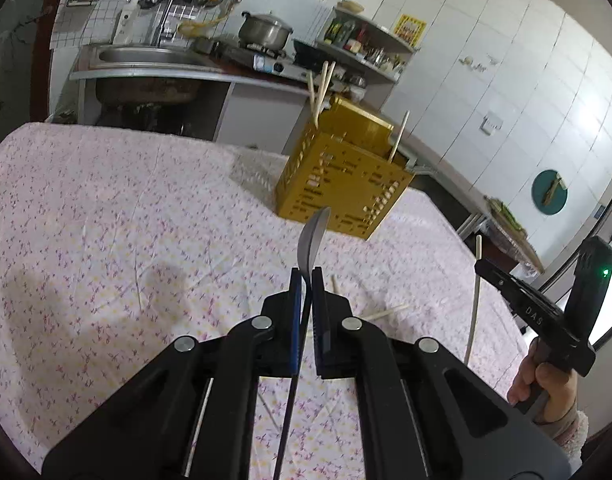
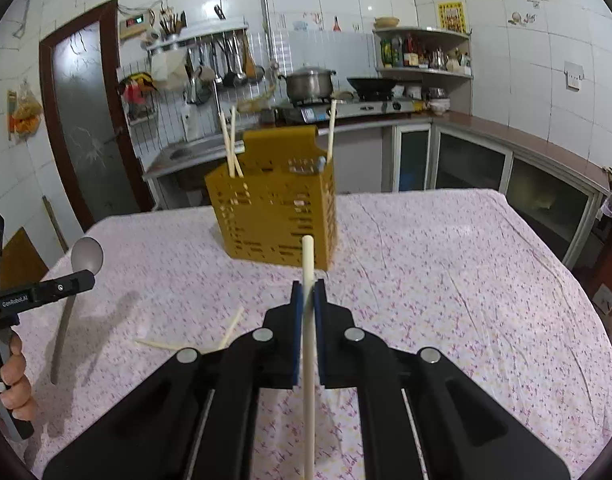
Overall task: Organize utensils
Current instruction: 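Lift the metal spoon with the left tool while the right tool lifts the chopstick, then carry the metal spoon and chopstick over the yellow holder and lower them in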
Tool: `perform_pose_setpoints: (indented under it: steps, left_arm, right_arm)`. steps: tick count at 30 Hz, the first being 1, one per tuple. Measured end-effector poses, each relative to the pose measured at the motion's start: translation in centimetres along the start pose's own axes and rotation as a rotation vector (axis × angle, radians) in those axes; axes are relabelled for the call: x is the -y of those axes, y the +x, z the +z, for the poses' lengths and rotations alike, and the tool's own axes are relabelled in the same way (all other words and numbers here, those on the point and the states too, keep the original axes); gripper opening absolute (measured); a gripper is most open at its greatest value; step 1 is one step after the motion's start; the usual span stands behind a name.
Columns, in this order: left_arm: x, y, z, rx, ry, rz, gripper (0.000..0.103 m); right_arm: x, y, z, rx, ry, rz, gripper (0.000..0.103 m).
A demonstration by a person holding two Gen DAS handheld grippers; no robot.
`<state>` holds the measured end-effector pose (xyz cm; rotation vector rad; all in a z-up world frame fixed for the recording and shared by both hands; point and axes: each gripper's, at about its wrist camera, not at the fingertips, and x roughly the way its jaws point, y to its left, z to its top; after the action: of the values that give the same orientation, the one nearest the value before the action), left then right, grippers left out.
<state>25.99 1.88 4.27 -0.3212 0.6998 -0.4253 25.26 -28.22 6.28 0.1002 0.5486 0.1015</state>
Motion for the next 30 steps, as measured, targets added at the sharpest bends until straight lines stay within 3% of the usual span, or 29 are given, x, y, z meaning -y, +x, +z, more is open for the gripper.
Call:
perform_pose_setpoints:
  steps: [8,17,30]
  left_arm:
    - [1.6,-0.7,0.1,0.078,0.075,-0.015,0.004]
    - [3.5,0.1,1.3,0.075,0.139,0.004,0.003]
    - [5.7,0.7,6.5,0.131,0.123,-0.016,0.003]
  right_arm:
    - [-0.3,-1.8,0.5,0.100,0.004,0.023,0.006]
    - [0.1,-2.2,1.3,0.139,0.006,0.018,0.006]
    - [1.4,-1.6,5.6,0.274,0.021,0.018,0.006]
